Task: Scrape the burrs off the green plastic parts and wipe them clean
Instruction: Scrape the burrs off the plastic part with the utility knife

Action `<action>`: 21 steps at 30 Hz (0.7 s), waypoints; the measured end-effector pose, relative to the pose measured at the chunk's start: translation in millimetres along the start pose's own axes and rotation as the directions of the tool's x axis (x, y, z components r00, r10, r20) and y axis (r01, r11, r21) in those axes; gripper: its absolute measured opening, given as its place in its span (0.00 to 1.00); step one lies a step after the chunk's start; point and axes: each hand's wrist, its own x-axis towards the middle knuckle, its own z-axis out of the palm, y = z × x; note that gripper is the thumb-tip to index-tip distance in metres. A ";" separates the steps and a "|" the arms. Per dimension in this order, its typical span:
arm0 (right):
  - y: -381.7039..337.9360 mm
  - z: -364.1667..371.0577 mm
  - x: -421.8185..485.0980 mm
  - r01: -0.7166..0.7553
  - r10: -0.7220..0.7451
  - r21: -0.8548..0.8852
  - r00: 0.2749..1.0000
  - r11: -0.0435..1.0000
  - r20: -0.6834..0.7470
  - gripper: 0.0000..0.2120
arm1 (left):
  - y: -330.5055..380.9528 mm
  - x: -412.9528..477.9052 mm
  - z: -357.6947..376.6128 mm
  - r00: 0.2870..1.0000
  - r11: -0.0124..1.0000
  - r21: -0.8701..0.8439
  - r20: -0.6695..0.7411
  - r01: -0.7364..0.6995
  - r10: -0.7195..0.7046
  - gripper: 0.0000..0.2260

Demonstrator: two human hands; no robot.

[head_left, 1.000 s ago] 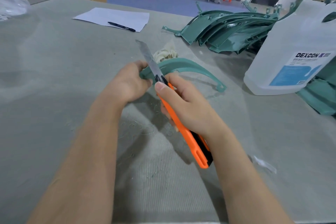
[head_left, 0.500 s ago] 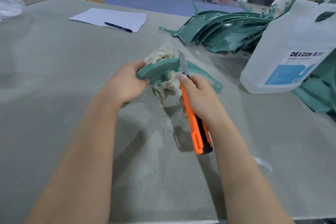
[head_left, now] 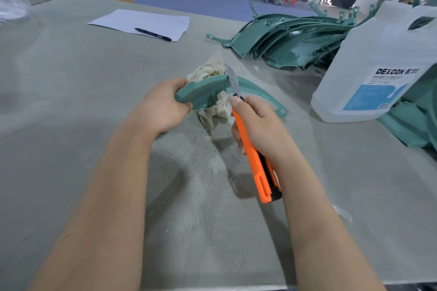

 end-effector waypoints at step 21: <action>7.9 -5.8 8.5 -0.050 0.048 -0.012 0.985 0.999 -0.167 0.12 | -0.5 0.3 2.1 1.000 1.000 -0.008 -0.003 -0.008 0.008 0.09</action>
